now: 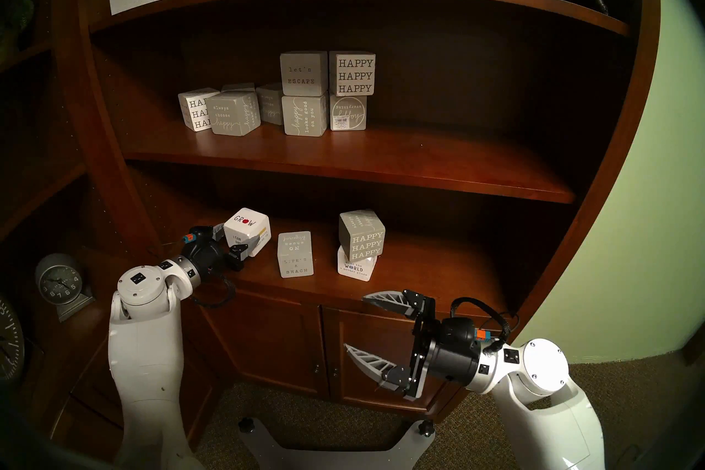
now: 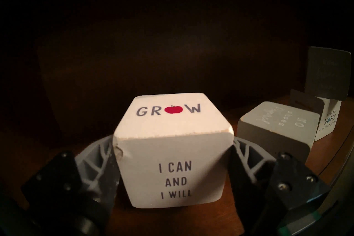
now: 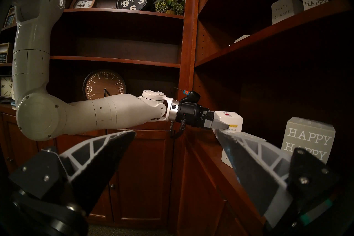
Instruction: Stack four cubes vertically into two groups
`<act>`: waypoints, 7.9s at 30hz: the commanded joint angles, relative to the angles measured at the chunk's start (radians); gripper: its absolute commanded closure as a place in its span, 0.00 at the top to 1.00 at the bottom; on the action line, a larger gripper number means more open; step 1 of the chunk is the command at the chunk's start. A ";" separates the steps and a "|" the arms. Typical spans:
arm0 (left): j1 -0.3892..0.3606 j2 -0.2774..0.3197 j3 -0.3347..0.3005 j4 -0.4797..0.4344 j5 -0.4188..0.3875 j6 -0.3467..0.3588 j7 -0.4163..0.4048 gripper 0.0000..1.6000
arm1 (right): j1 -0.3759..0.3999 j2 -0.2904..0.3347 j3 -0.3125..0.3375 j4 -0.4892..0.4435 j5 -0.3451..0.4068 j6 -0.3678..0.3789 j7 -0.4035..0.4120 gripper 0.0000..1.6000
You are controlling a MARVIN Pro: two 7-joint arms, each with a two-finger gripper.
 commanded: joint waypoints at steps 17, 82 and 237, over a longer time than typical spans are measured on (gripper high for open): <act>0.028 0.063 -0.027 -0.209 -0.116 0.105 -0.311 0.00 | 0.004 -0.005 0.002 -0.013 0.005 0.004 0.002 1.00; -0.099 0.084 0.119 -0.043 -0.053 0.082 -0.400 0.00 | 0.005 -0.018 0.009 -0.013 -0.002 0.011 0.012 1.00; 0.181 0.011 -0.075 -0.333 -0.092 0.115 -0.320 1.00 | 0.007 -0.046 0.024 -0.013 -0.018 0.022 0.036 1.00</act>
